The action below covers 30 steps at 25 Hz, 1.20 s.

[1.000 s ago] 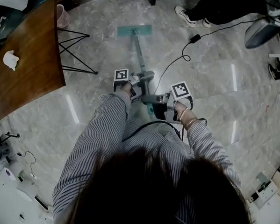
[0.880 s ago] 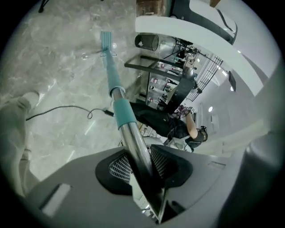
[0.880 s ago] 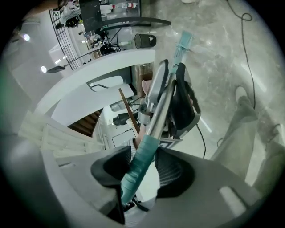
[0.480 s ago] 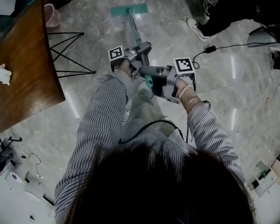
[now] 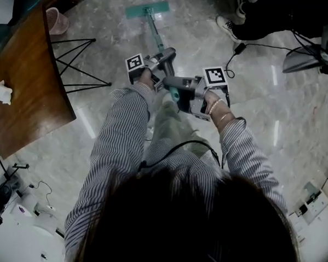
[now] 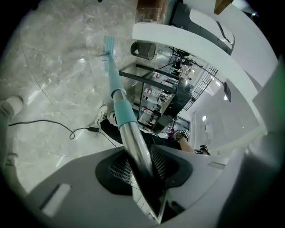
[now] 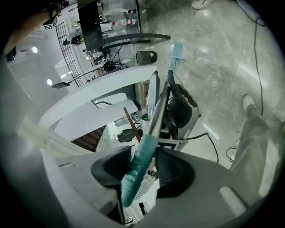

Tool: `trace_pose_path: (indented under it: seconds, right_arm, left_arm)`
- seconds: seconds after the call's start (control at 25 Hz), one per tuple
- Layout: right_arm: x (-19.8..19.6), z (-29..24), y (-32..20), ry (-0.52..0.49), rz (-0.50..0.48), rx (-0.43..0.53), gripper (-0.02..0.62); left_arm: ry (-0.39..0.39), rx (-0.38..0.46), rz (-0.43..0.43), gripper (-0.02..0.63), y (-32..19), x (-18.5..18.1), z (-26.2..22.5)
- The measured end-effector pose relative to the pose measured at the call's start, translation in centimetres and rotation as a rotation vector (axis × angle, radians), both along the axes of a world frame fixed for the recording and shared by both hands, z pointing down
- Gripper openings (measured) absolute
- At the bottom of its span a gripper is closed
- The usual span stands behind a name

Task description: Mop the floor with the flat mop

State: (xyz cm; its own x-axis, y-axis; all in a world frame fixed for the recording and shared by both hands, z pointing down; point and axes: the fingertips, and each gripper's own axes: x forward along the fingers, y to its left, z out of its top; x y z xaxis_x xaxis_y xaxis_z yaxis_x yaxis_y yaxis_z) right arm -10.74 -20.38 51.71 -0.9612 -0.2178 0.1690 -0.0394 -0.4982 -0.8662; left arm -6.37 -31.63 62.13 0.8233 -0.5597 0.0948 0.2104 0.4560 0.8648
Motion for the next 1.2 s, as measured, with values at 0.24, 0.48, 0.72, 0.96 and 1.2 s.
trace_pose_path:
  seconds: [0.24, 0.48, 0.72, 0.96, 1.2]
  right_arm:
    - [0.4, 0.8, 1.1, 0.02, -0.047, -0.009, 0.161]
    - [1.7, 2.1, 4.6, 0.023, -0.102, -0.016, 0.16]
    - [8.6, -0.3, 14.7, 0.004, -0.144, 0.003, 0.161]
    - [13.7, -0.9, 24.2, -0.028, -0.206, 0.015, 0.166]
    - [18.9, -1.5, 34.8, -0.061, -0.25, 0.007, 0.167]
  left_arm:
    - [-0.008, 0.007, -0.005, 0.117, 0.8, 0.3, 0.7]
    - [0.005, -0.002, -0.05, 0.114, 4.2, 1.2, 2.0]
    - [0.009, 0.019, -0.124, 0.115, 14.0, 7.3, -0.3]
    - [-0.002, 0.009, -0.182, 0.117, 23.5, 11.7, -0.6]
    - [0.002, -0.002, -0.102, 0.114, 34.6, 16.6, -1.3]
